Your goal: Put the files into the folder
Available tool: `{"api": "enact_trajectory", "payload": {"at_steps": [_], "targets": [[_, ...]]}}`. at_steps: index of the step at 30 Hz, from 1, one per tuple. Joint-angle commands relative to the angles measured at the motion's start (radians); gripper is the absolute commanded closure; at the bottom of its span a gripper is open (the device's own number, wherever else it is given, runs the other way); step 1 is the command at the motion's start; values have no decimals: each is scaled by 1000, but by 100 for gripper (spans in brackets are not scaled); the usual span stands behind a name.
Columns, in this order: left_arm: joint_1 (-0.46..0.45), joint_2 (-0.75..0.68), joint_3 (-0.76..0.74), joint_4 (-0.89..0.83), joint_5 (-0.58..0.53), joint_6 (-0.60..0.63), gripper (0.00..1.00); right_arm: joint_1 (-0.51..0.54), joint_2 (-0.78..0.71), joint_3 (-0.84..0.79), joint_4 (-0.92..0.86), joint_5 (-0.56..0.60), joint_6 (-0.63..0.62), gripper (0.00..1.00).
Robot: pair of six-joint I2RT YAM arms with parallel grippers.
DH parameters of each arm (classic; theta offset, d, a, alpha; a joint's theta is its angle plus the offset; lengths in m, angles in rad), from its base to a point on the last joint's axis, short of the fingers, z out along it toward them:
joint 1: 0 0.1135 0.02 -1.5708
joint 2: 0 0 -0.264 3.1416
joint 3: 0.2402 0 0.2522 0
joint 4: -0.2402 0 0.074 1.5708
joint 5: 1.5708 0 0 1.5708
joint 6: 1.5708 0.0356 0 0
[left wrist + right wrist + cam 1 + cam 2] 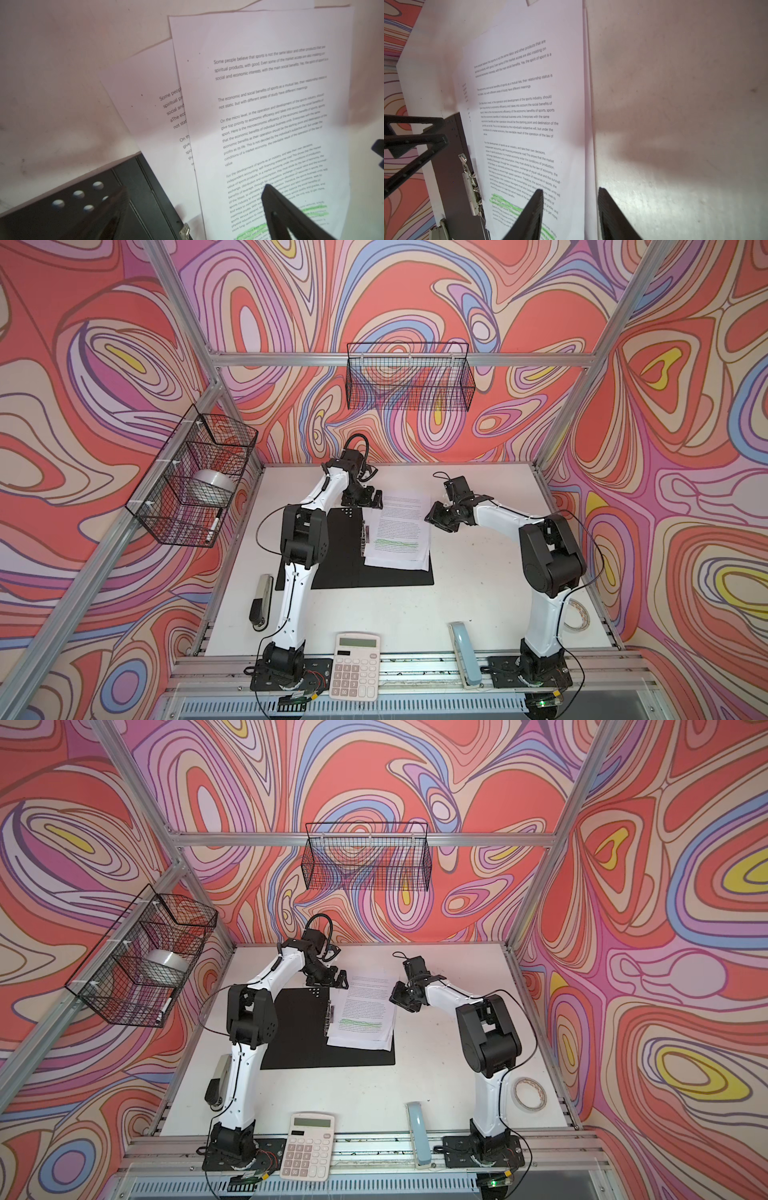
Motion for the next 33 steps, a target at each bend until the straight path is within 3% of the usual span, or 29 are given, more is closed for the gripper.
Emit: {"api": "enact_trajectory", "payload": {"at_steps": [1,8,20,26,33], "targets": [[-8,45,31,-38,-28,2,0,-13,43,47,-29,-6,-48,55],[-9,103,127,-79,29,12,0,-64,56,48,10,-71,-51,55],[-21,119,124,-117,96,38,1,-112,186,85,126,-226,-6,55],[-30,113,115,-129,188,56,2,-115,247,151,100,-267,-29,55],[-38,84,83,-145,200,95,3,-115,330,276,-23,-296,-111,55]]}}
